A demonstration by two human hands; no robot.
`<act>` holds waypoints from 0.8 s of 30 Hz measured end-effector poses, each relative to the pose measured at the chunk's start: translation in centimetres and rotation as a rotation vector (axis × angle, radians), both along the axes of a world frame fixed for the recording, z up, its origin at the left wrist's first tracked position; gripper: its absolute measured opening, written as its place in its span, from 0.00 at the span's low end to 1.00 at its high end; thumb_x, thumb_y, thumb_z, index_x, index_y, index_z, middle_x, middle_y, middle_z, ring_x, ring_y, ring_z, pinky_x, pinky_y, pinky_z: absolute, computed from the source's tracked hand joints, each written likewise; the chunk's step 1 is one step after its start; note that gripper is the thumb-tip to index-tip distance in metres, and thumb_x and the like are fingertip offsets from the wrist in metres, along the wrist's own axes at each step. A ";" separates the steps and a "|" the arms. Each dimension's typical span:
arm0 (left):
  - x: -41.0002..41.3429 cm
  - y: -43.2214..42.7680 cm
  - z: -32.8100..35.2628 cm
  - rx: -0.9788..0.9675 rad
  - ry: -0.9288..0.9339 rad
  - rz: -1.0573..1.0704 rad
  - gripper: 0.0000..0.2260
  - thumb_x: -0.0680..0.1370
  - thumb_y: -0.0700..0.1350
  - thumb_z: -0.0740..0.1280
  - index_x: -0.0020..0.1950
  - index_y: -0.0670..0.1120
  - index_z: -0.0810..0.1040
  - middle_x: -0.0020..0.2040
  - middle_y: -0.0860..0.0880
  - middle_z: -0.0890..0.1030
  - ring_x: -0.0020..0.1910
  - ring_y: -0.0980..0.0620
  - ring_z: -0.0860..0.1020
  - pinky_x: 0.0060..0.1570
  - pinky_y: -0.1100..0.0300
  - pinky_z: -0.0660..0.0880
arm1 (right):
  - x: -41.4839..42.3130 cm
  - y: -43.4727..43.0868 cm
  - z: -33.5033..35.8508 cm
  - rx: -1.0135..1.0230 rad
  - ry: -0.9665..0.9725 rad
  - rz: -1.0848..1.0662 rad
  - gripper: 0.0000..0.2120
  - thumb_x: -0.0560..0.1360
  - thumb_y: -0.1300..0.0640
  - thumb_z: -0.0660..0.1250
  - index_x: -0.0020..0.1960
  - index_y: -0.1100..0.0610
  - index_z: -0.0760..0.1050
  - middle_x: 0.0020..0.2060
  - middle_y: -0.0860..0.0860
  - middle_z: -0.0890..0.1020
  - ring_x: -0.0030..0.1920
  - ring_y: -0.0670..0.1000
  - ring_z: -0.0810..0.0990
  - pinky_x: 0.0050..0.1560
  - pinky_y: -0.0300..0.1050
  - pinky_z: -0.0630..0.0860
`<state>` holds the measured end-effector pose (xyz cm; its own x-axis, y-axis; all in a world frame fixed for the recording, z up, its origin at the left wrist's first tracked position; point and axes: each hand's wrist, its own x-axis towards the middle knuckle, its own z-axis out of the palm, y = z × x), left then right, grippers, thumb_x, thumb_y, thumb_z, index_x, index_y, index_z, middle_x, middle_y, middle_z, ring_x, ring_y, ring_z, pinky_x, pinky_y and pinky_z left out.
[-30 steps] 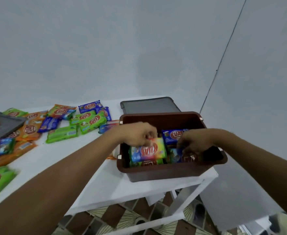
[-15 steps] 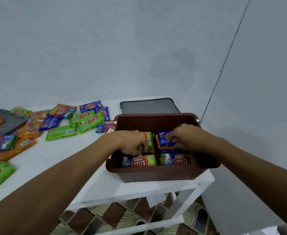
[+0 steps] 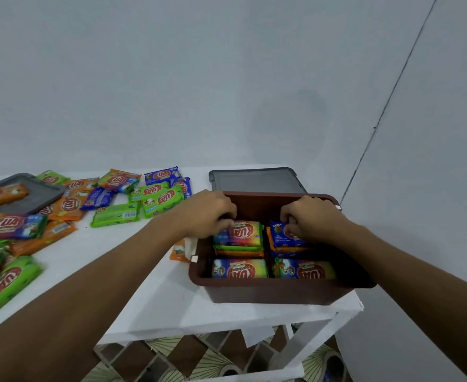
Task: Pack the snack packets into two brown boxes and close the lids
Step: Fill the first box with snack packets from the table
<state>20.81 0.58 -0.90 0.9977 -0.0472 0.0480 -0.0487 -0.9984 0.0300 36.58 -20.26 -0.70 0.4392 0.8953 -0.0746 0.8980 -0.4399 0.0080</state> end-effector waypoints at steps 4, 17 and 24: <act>-3.7 3.6 -1.2 -0.085 -0.326 0.009 0.10 0.79 0.47 0.64 0.55 0.45 0.79 0.53 0.47 0.78 0.52 0.48 0.75 0.51 0.51 0.74 | -2.3 3.2 0.9 0.179 0.009 0.075 0.05 0.78 0.49 0.64 0.50 0.47 0.77 0.38 0.43 0.80 0.38 0.44 0.76 0.37 0.44 0.73; -15.4 18.5 -7.9 -0.025 0.233 0.573 0.30 0.81 0.53 0.60 0.79 0.49 0.52 0.80 0.47 0.51 0.79 0.46 0.47 0.75 0.45 0.47 | -13.2 19.4 1.2 0.022 -0.042 0.212 0.12 0.78 0.51 0.61 0.59 0.50 0.75 0.55 0.50 0.77 0.53 0.50 0.73 0.49 0.47 0.73; -16.3 22.0 -7.7 -0.106 0.169 0.339 0.28 0.78 0.55 0.66 0.75 0.48 0.63 0.63 0.47 0.69 0.56 0.48 0.75 0.50 0.57 0.71 | -15.1 27.9 -3.1 -0.181 -0.154 0.147 0.28 0.74 0.59 0.66 0.72 0.51 0.64 0.66 0.53 0.72 0.66 0.56 0.70 0.60 0.55 0.72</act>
<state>4.54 22.57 -8.61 0.9502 0.2825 -0.1315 0.2975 -0.9480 0.1135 21.47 7.66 -3.80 0.3245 0.9283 -0.1815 0.9341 -0.2844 0.2156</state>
